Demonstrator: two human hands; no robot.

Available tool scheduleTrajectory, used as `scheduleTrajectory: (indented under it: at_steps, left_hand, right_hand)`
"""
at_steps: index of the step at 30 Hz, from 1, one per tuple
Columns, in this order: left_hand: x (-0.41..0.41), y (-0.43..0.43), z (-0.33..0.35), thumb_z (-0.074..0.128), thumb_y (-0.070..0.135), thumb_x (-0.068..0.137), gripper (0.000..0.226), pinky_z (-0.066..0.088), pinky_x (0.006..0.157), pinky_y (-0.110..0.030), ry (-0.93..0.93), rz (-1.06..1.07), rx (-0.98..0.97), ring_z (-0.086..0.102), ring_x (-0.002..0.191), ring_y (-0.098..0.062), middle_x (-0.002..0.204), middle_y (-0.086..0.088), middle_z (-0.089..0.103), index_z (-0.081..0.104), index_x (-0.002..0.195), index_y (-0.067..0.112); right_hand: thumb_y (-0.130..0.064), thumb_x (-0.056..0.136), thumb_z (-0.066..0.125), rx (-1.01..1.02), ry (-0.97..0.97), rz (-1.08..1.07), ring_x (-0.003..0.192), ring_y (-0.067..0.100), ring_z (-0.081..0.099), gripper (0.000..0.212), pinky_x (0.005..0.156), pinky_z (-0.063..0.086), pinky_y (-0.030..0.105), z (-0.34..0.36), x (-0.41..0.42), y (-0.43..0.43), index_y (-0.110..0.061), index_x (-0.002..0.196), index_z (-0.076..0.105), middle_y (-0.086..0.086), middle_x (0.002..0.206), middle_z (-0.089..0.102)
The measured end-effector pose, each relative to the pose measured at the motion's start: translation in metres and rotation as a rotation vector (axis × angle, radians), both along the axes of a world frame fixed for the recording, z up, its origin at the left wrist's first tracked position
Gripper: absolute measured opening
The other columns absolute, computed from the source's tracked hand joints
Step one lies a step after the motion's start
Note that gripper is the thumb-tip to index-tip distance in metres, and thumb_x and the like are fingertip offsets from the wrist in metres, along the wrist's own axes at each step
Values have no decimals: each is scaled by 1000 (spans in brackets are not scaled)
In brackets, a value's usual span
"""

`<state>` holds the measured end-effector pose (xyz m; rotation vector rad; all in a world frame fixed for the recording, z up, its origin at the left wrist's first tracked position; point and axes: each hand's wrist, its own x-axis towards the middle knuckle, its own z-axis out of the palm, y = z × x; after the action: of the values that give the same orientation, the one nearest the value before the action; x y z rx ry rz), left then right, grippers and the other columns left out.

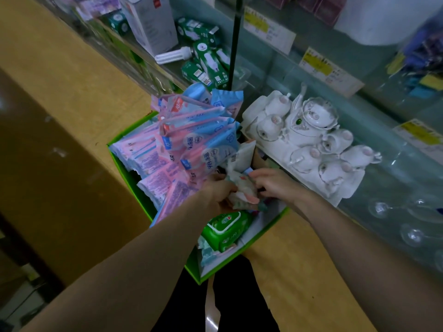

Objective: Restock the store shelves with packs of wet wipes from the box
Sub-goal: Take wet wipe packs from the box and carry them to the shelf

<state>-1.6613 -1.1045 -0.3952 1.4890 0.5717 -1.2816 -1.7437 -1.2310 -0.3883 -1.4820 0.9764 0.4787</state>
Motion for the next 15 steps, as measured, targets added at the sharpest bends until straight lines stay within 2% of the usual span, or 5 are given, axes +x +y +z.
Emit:
scheduleTrajectory:
  at_steps: [3, 6, 9, 12, 15]
  left_hand:
    - [-4, 8, -5, 48, -17, 84, 57, 55, 67, -52, -1, -44, -40, 59, 102, -40, 123, -22, 52, 42, 133, 12]
    - [-2, 17, -5, 44, -22, 82, 67, 52, 82, -57, -23, -65, -63, 56, 107, -42, 127, -21, 49, 40, 137, 16]
    - [-1, 27, -2, 36, -16, 88, 44, 51, 78, -53, 44, -18, -164, 60, 100, -40, 121, -26, 55, 51, 126, 2]
    - [-3, 34, -2, 41, 13, 95, 40, 50, 89, -47, 176, 39, -171, 58, 115, -39, 129, -25, 58, 49, 132, -1]
    - [-4, 37, -1, 40, 16, 97, 33, 49, 84, -42, 174, 120, -194, 61, 99, -34, 117, -23, 63, 56, 120, -1]
  right_hand:
    - [-20, 95, 56, -50, 86, 4, 112, 18, 53, 47, 83, 52, 33, -5, -2, -1, -12, 140, 47, 6, 135, 51]
    - [-31, 88, 67, 10, 104, 37, 112, 18, 56, 59, 75, 50, 28, -8, -6, 3, -14, 139, 45, 5, 131, 55]
    - [-29, 85, 71, 29, 103, 18, 100, 15, 58, 48, 65, 46, 24, -8, -11, 4, -13, 127, 56, 5, 120, 62]
    - [-21, 84, 72, 98, 84, -21, 97, 15, 61, 39, 71, 51, 27, -9, -15, 5, -12, 119, 58, 4, 111, 65]
    - [-19, 84, 72, 150, 85, 22, 98, 15, 62, 34, 76, 52, 28, -8, -18, 11, -15, 115, 60, 1, 108, 67]
